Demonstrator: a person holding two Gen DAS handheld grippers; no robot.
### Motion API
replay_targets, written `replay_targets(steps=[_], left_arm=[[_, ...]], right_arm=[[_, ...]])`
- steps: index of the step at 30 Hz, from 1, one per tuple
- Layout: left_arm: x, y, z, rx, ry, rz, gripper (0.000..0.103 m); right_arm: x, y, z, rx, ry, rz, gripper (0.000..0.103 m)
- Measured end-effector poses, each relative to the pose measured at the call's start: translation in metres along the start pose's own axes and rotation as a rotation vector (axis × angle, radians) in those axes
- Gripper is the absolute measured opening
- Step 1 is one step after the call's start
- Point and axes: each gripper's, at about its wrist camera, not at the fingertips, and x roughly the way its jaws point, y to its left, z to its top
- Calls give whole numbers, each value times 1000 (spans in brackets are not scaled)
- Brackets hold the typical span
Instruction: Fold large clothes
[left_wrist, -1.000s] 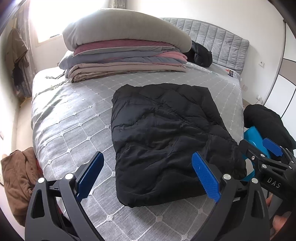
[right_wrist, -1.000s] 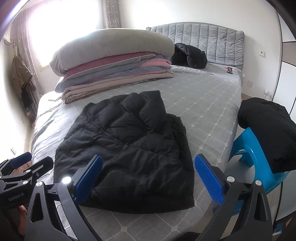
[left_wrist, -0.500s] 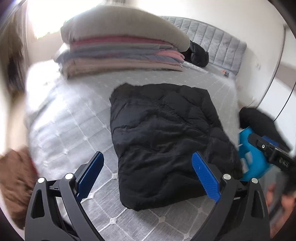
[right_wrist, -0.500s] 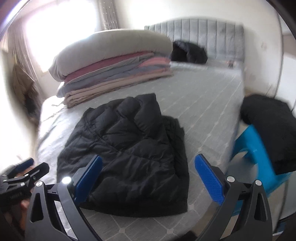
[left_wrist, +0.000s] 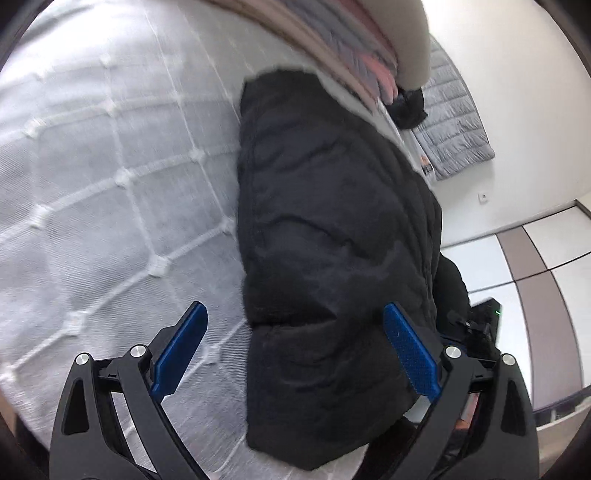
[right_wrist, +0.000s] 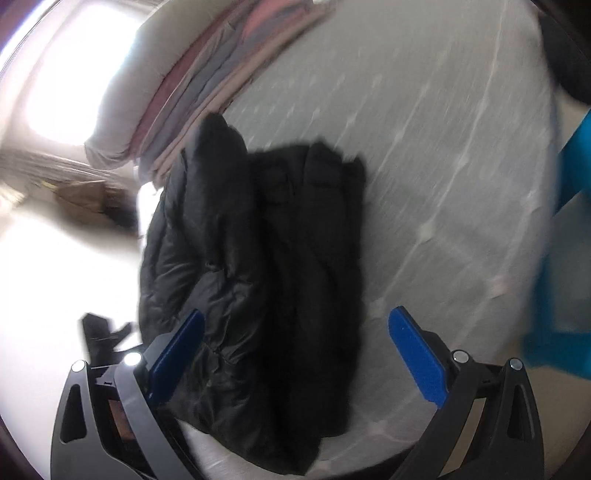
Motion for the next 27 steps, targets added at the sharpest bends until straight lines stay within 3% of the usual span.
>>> replay_targets(steps=[3,8,14,15,16,17,18,19,22,25,27], left_arm=[[21,1,0,-17,48,-57,92],[55,1,0,-42,116,-111,95],[76,-10,0,-2,132,-119,95],[76,-15,-1,24,111,-89,85],[76,-20,1,40,100,-73,72],[75,-27,0,61,81,-45,67],[71,-32,1,81,64,-24,56],[65,-42,2,122,34,6,46],[51,-74,0,246,-37,93,34],[32,-105,-2,361,-127,171,28],[15,-117,4,390,-176,176,27]], right_arm=[[21,-13,3,52,71,131,96],[59,-24,1,95,172,259,97],[67,-26,4,56,154,307,97],[66,-22,3,34,131,306,97],[64,-17,-1,6,113,309,93],[63,-14,-5,-3,95,313,88],[62,-13,-8,-1,80,322,59],[58,-11,-10,1,64,330,48],[49,-1,-14,-27,18,341,33],[36,29,-19,-121,-43,332,26],[28,49,-22,-163,-85,354,25]])
